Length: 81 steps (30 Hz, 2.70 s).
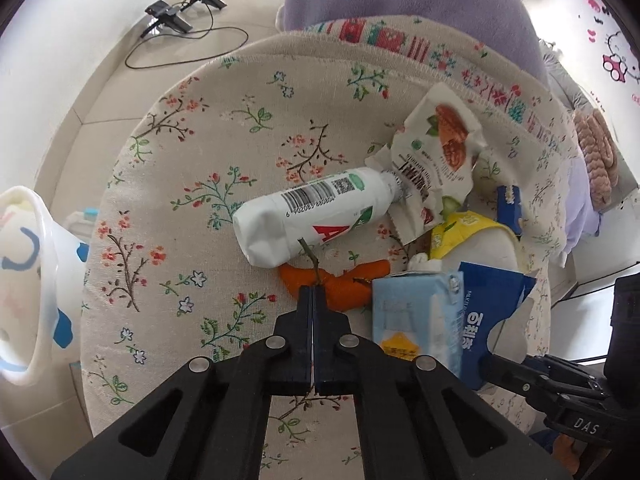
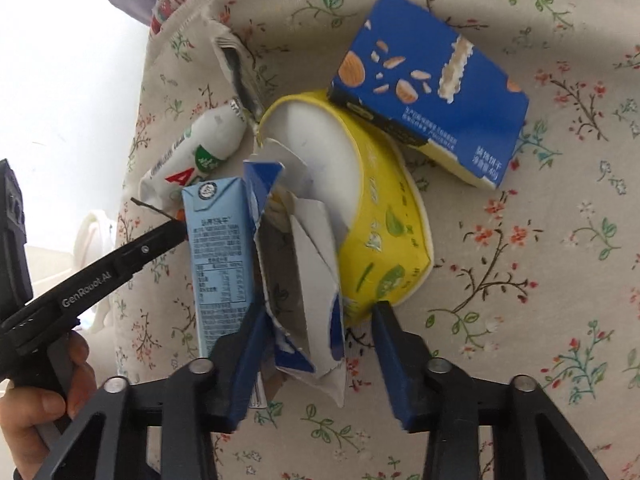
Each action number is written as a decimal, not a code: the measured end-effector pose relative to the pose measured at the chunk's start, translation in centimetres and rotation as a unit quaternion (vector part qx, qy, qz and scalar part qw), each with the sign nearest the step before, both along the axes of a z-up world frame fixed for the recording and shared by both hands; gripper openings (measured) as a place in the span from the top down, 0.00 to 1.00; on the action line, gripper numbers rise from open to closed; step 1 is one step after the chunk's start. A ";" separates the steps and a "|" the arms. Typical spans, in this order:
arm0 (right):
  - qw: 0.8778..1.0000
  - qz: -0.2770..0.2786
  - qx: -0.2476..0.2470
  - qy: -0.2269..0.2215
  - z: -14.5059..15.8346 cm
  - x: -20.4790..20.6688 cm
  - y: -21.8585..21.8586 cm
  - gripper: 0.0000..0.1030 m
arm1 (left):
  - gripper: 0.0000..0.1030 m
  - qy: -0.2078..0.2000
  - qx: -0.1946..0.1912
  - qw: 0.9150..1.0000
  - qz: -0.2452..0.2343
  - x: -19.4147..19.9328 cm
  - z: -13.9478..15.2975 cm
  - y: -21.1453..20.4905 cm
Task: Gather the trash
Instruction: 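Grasp the orange peel with the left tool while the right tool grasps a blue carton, then carry the orange peel and blue carton to the bin and release both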
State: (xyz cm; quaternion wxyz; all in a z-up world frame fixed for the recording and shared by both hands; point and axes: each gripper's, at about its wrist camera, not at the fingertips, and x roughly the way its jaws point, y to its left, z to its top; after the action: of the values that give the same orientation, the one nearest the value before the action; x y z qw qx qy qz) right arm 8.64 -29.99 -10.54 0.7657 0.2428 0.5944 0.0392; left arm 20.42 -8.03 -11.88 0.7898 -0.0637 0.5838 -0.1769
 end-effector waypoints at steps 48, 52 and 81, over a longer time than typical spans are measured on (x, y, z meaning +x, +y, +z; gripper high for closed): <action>0.984 0.048 -0.062 -0.157 7.8 -2.0 0.3 0.97 | 0.83 -0.017 -0.103 0.990 0.091 -1.7 6.0 7.7; 0.981 0.051 -0.054 -0.180 8.3 -1.9 1.2 0.97 | 0.83 -0.017 -0.092 0.988 0.126 -1.9 7.0 11.7; 0.958 0.201 0.100 -0.180 4.2 7.3 26.7 0.95 | 0.83 -0.002 -0.038 0.949 0.312 -2.4 5.3 32.4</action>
State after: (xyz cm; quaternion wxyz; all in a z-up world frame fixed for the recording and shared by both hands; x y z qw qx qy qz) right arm 15.98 -3.32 -6.34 0.8085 0.1826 0.4760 0.2942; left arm 17.98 24.39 -6.59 0.8039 -0.2727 0.5255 0.0564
